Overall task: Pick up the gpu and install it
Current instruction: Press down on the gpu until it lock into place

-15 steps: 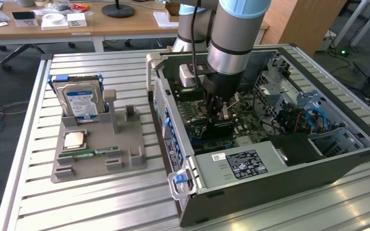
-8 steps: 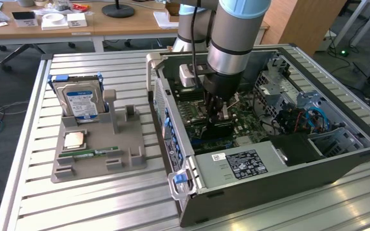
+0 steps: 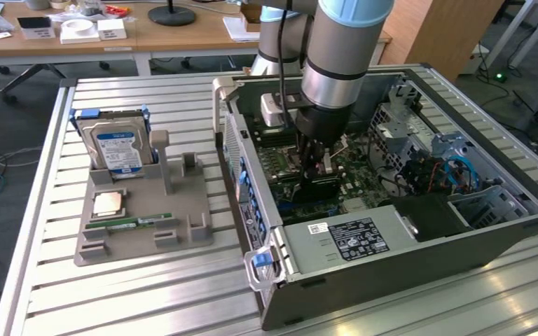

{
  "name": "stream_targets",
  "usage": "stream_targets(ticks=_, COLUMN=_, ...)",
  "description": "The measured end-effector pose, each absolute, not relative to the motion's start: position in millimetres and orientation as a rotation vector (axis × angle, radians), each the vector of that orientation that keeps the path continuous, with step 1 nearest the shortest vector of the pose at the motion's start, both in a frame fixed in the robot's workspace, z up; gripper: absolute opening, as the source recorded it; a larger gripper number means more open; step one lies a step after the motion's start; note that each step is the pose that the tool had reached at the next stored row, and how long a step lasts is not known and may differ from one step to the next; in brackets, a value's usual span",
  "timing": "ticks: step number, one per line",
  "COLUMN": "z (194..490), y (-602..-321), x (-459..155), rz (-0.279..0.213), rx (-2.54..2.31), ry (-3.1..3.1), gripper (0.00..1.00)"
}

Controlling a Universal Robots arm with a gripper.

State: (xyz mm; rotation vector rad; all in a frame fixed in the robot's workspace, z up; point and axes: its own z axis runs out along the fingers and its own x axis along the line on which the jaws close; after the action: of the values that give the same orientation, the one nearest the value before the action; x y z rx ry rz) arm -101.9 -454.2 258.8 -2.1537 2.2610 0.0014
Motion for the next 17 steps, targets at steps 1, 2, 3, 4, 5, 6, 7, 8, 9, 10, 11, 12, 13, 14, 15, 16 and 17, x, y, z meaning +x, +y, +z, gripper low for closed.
stream_targets(ticks=1, z=259.6, y=-454.1, x=-101.9, rz=0.002, rx=-2.153, ry=2.260, gripper=0.11)
stream_targets(ticks=2, z=260.8, y=-454.0, x=-101.9, rz=0.003, rx=-2.152, ry=2.259, gripper=0.11)
stream_targets(ticks=3, z=262.5, y=-454.0, x=-101.9, rz=0.003, rx=-2.151, ry=2.259, gripper=0.11)
stream_targets(ticks=4, z=265.6, y=-454.3, x=-102.1, rz=0.002, rx=-2.153, ry=2.261, gripper=0.11)
stream_targets(ticks=5, z=267.9, y=-454.3, x=-102.0, rz=0.001, rx=-2.154, ry=2.261, gripper=0.11)
stream_targets(ticks=6, z=269.4, y=-454.3, x=-102.0, rz=0.001, rx=-2.153, ry=2.261, gripper=0.11)
stream_targets(ticks=7, z=269.8, y=-454.3, x=-102.0, rz=0.001, rx=-2.153, ry=2.261, gripper=0.11)
stream_targets(ticks=8, z=269.8, y=-454.3, x=-101.8, rz=0.001, rx=-2.154, ry=2.261, gripper=0.11)
stream_targets(ticks=9, z=269.9, y=-454.3, x=-100.9, rz=0.001, rx=-2.154, ry=2.261, gripper=0.11)
stream_targets(ticks=10, z=270.0, y=-454.3, x=-99.6, rz=0.001, rx=-2.154, ry=2.261, gripper=0.11)
stream_targets(ticks=11, z=269.9, y=-454.3, x=-98.2, rz=0.002, rx=-2.153, ry=2.260, gripper=0.11)
stream_targets(ticks=12, z=269.9, y=-454.4, x=-97.2, rz=0.003, rx=-2.153, ry=2.260, gripper=0.11)
stream_targets(ticks=13, z=269.9, y=-454.4, x=-96.9, rz=0.004, rx=-2.153, ry=2.260, gripper=0.11)
stream_targets(ticks=14, z=269.8, y=-454.4, x=-96.6, rz=0.004, rx=-2.152, ry=2.260, gripper=0.11)
stream_targets(ticks=15, z=269.5, y=-454.3, x=-96.0, rz=0.005, rx=-2.152, ry=2.259, gripper=0.11)
stream_targets(ticks=16, z=269.2, y=-454.3, x=-95.2, rz=0.005, rx=-2.152, ry=2.259, gripper=0.11)
stream_targets(ticks=17, z=268.9, y=-454.3, x=-94.7, rz=0.005, rx=-2.152, ry=2.259, gripper=0.11)
